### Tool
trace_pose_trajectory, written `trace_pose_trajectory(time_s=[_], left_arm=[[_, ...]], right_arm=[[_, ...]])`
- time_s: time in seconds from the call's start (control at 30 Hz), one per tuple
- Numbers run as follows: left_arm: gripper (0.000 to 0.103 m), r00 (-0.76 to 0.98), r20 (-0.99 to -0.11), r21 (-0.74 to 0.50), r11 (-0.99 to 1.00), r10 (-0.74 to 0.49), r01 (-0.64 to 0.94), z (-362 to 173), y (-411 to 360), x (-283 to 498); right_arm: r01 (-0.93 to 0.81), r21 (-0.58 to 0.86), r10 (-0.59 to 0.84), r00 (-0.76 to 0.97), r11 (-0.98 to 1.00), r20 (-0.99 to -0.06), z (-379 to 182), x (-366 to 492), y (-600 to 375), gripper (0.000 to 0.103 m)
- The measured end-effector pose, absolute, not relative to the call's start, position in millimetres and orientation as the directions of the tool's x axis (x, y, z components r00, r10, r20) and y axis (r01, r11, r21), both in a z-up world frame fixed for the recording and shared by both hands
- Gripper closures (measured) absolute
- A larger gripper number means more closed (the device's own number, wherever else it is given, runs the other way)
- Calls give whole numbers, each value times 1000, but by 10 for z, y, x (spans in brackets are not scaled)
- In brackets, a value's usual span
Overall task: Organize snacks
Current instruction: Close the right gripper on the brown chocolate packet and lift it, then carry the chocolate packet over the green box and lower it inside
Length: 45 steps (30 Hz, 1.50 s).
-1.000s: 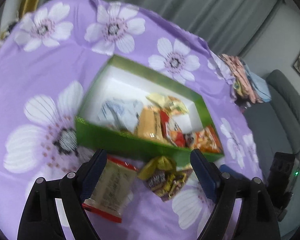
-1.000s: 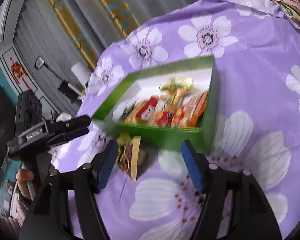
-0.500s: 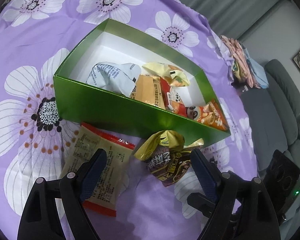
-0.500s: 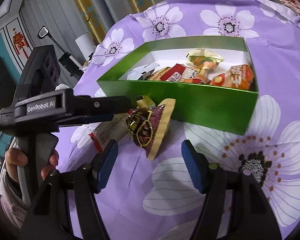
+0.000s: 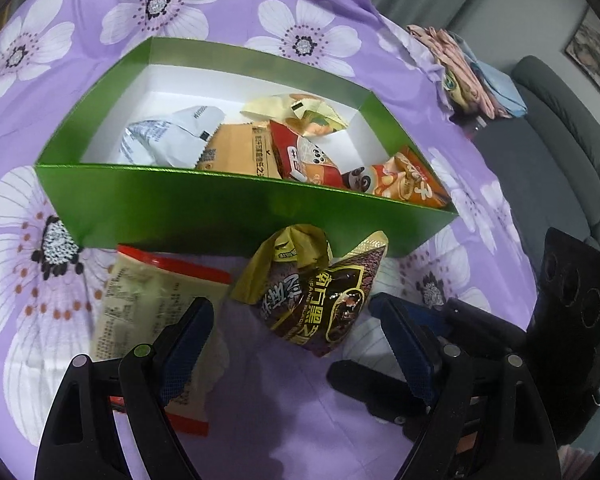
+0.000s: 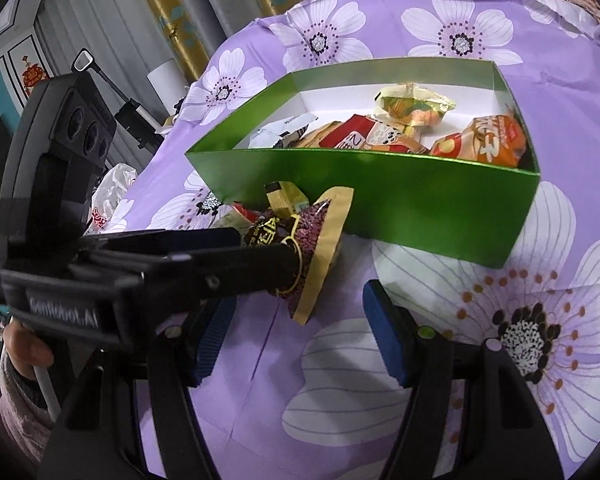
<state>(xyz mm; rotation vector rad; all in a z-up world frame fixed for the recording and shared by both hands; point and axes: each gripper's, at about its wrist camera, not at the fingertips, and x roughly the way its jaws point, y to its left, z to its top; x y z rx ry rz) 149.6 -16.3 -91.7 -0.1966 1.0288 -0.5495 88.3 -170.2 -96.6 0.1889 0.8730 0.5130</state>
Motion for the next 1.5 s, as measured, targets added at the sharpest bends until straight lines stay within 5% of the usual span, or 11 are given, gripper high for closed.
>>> trace_pose_trajectory(time_s=[0.27,0.37,0.47,0.77,1.5], left_arm=[[18,420,-744,-393,849,-519,352,-953,-196,1502],[31,419,-740,-390,844,-526,369,-950,-241,1495],[42,401,-741,-405,835,-539,373,-975,-247,1515],[48,409,-735,-420,837,-540,351,-966,-180,1523],[50,517,-645,-371,822,-563,432,-277,-177,1264]], right_arm=[[-361,381,523,529,851,-669,-959,930,-1647,37],[-368,382,528,521,848,-670,-971,946,-1627,39],[-384,373,531,512,845,-675,-974,956,-1591,51],[-415,347,529,496,841,-688,-984,1005,-1563,74],[-482,280,551,628,830,-550,-396,720,-1600,77]])
